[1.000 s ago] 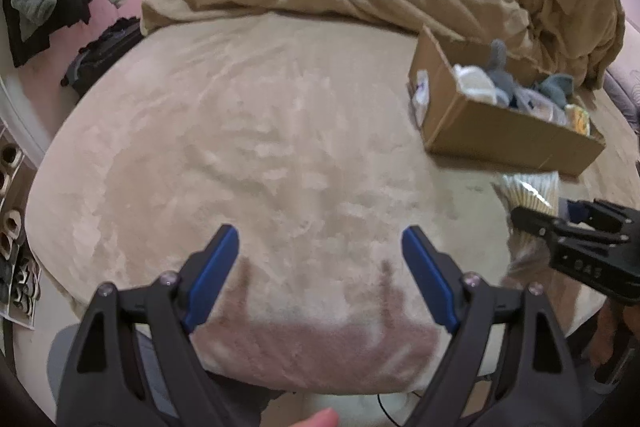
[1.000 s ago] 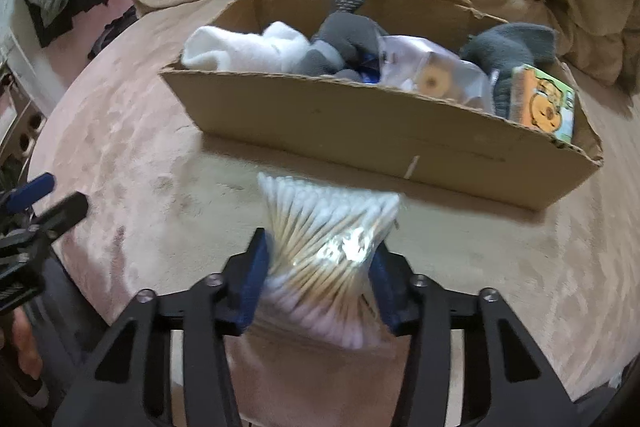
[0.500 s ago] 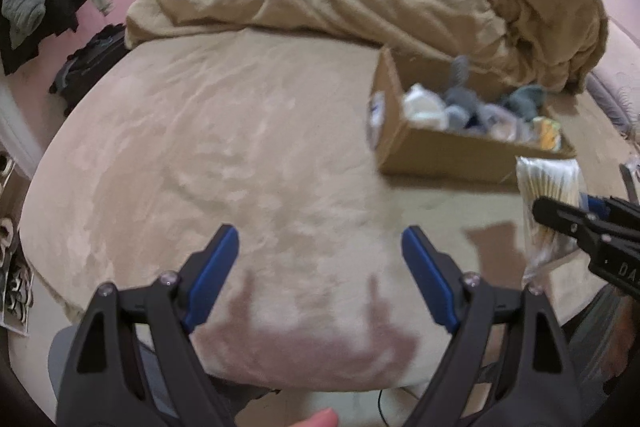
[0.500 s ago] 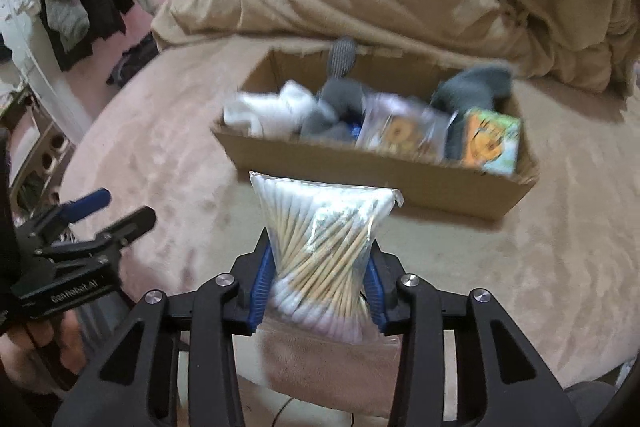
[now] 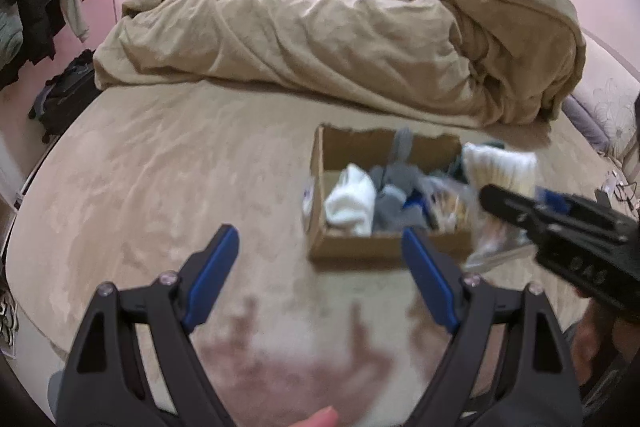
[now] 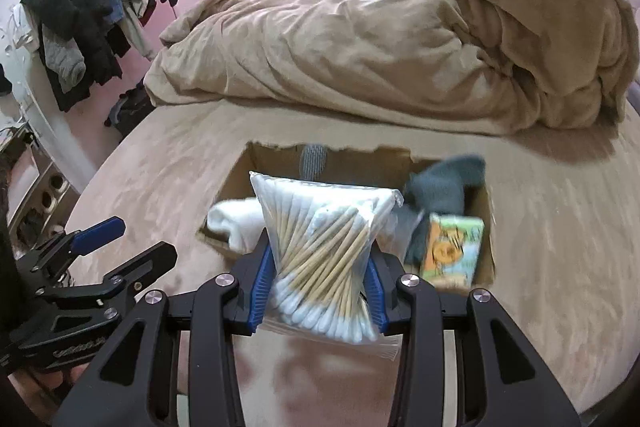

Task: Organize objects
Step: 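Lower the cotton swab bag into the box and open the right gripper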

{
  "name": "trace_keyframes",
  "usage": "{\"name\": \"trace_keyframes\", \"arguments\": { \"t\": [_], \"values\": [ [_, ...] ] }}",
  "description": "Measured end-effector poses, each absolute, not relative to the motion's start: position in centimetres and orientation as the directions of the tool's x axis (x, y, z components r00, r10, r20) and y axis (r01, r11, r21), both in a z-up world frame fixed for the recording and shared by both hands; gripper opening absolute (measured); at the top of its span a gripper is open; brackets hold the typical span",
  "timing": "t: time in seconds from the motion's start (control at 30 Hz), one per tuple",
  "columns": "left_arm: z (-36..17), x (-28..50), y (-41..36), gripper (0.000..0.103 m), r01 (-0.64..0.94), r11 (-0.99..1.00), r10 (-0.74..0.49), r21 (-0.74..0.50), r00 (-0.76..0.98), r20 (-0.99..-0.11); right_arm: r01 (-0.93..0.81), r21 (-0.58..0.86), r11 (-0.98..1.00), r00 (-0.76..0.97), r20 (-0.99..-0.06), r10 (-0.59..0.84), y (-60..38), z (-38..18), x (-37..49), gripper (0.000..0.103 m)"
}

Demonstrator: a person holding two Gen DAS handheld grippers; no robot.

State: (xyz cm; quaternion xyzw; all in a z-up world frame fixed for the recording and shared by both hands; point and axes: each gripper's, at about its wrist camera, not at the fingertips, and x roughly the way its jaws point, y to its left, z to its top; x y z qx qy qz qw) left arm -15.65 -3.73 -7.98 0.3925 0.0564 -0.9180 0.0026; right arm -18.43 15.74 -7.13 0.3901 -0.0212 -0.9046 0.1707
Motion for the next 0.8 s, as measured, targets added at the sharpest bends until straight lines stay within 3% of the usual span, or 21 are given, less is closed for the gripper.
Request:
{"name": "trace_keyframes", "arguments": {
  "t": [0.8],
  "values": [
    [-12.8,-21.5,-8.2,0.085,0.108,-0.989,0.012,-0.105,-0.636,-0.771,0.324,0.152,-0.934,-0.569,-0.757,-0.321,10.6,-13.5,-25.9,0.045]
  ]
}}
